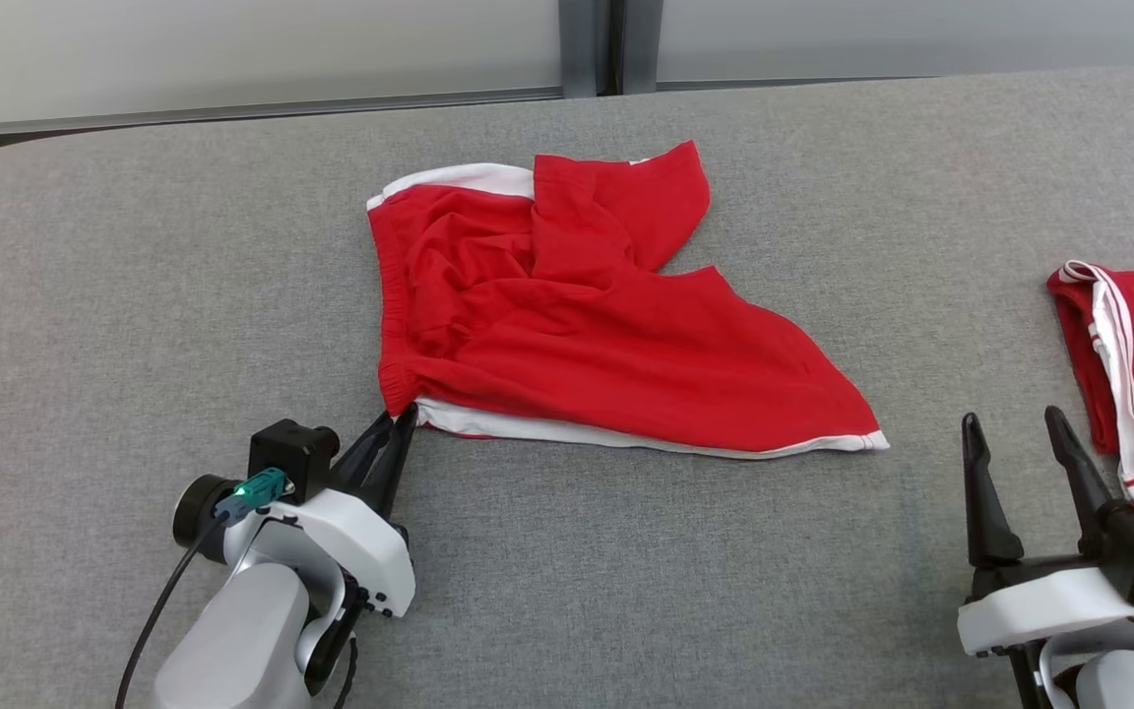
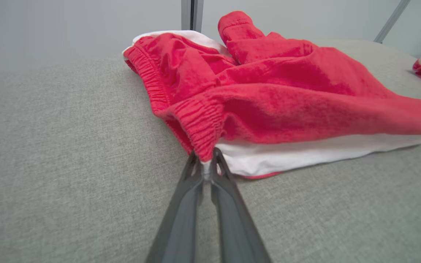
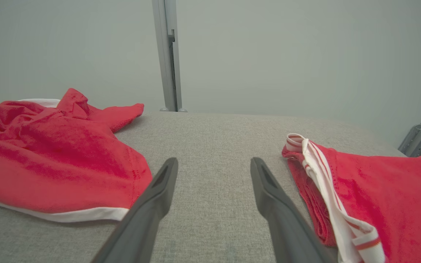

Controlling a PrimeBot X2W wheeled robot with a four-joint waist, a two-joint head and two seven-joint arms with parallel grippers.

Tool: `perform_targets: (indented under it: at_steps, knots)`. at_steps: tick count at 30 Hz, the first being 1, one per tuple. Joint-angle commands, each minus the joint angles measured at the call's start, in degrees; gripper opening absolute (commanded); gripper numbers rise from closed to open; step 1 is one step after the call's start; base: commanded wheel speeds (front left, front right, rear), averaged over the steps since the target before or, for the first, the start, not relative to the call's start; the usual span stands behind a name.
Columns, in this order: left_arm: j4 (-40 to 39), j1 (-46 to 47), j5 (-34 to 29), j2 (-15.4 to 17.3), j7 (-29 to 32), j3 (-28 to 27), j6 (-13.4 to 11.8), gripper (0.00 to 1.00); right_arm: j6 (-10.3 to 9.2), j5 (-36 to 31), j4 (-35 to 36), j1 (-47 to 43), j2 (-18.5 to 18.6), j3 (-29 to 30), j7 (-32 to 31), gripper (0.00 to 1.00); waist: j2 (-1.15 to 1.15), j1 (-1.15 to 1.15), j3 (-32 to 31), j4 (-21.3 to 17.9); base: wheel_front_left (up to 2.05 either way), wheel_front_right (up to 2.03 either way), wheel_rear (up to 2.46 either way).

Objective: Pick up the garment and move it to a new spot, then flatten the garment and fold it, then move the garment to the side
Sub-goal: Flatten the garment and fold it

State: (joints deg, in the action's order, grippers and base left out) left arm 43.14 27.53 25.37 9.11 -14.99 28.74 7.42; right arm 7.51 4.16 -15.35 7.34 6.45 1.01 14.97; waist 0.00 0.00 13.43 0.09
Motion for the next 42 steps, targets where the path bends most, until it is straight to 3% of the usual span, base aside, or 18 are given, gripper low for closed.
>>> perform_targets:
  at_steps: [1, 28, 29, 30, 31, 36, 42]
  knots:
    - [-0.67, 0.37, 0.68, 0.34, -0.21, 0.11, 0.06, 0.0, -0.05, -0.03, -1.56, 0.35, -0.09, 0.1, 0.26, 1.0, 0.0, 0.0, -0.15, 0.31, 0.0, 0.0, 0.0]
    - [-5.75, -0.71, -0.52, -0.17, -0.23, 0.97, 0.07, 0.0, -0.05, 3.58, -17.6, 6.9, 0.06, -8.1, -5.65, 1.0, 0.0, 0.0, 0.44, 4.47, 0.0, 0.0, 0.0]
    - [-5.79, -0.53, -0.53, -0.16, -0.23, 0.96, 0.07, 0.0, -0.05, 3.67, -18.0, 7.04, 0.12, -8.37, -5.75, 0.84, 0.0, 0.0, 0.53, 4.51, 0.0, 0.0, 0.0]
    - [-5.82, -0.41, -0.56, -0.13, -0.23, 0.94, 0.07, 0.0, -0.05, 3.91, -18.38, 7.16, 0.15, -8.66, -5.95, 0.36, 0.0, 0.0, 0.6, 4.54, 0.0, 0.0, 0.0]
    - [-5.83, -0.3, -0.57, -0.09, -0.23, 0.91, 0.07, 0.0, -0.05, 4.15, -18.7, 7.29, 0.18, -9.22, -6.19, 0.0, 0.0, 0.0, 0.62, 4.58, 0.0, 0.0, 0.0]
    - [-5.86, -0.05, -0.64, 0.17, -0.23, 0.63, 0.06, 0.0, -0.1, 6.36, -18.92, 7.54, 0.99, -10.21, -5.63, 0.0, 0.0, 0.0, 0.18, 4.7, 0.0, 0.0, 0.0]
    - [-6.1, 0.65, -1.42, 1.36, 0.29, 1.55, 0.06, 0.0, -0.09, 10.92, -13.32, 9.41, 2.57, -11.5, -4.05, 0.0, 0.0, 0.0, -1.48, 4.55, 0.0, 0.0, 0.0]
